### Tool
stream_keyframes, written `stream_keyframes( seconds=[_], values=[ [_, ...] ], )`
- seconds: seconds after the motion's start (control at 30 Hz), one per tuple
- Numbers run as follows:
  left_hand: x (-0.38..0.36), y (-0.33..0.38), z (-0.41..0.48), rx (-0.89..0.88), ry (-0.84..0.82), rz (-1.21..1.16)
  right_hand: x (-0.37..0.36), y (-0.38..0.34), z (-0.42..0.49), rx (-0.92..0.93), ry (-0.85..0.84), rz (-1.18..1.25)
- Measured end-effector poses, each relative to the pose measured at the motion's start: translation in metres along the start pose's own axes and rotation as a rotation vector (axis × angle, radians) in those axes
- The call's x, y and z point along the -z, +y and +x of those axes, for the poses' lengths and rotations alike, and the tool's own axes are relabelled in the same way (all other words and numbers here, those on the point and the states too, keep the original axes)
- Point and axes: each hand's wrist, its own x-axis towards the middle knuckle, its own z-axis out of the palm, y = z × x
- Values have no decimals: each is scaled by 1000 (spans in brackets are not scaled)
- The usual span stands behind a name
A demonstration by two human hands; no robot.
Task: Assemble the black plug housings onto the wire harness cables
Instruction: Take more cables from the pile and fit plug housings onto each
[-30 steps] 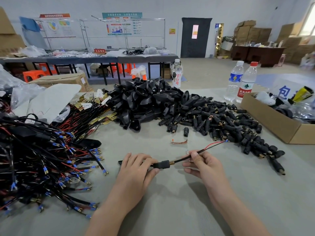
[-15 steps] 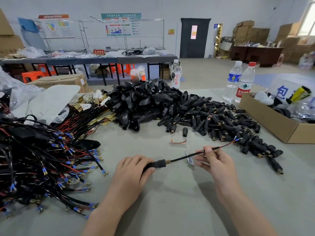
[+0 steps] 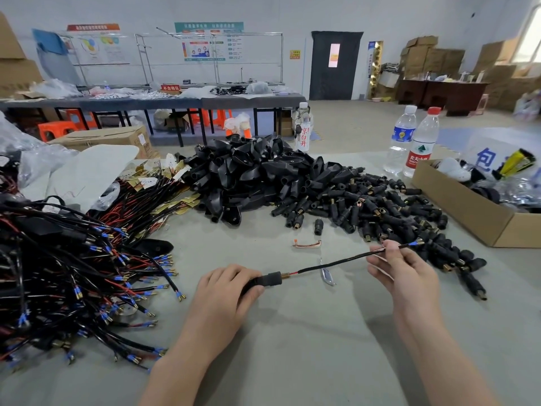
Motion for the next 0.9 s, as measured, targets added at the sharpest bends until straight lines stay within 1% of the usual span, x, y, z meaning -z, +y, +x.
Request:
stream_keyframes(
  seconds=[0.1,0.13,0.2,0.23,0.3,0.37,0.4,0.5,0.63,0.9],
  values=[
    [0,1,0,-7,-3,-6,0,-2,0,-6,-10,76],
    [-1,1,0,-6,0,-8,-2,-2,-2,-36,-39,120],
    [-2,2,-1,1,12,-17,-9,3,-9,-139,-156,162],
    [-2,3,-1,3,17,-24,-15,8,-14,-190,-235,134],
    [-5,6,0,5,22,-44,-26,21,-28,-247,-402,4],
    [-7,11,0,-5,27,-70,-36,31,-42,-249,-493,-105],
    [-9,13,0,-13,28,-82,-39,34,-45,-234,-496,-130],
    [-12,14,1,-25,17,-129,-41,34,-44,-176,-416,-165],
    [-13,10,2,28,0,-218,-37,30,-38,-172,-359,-145],
    [-13,12,-1,49,17,-268,-35,31,-37,-207,-363,-95]
  ],
)
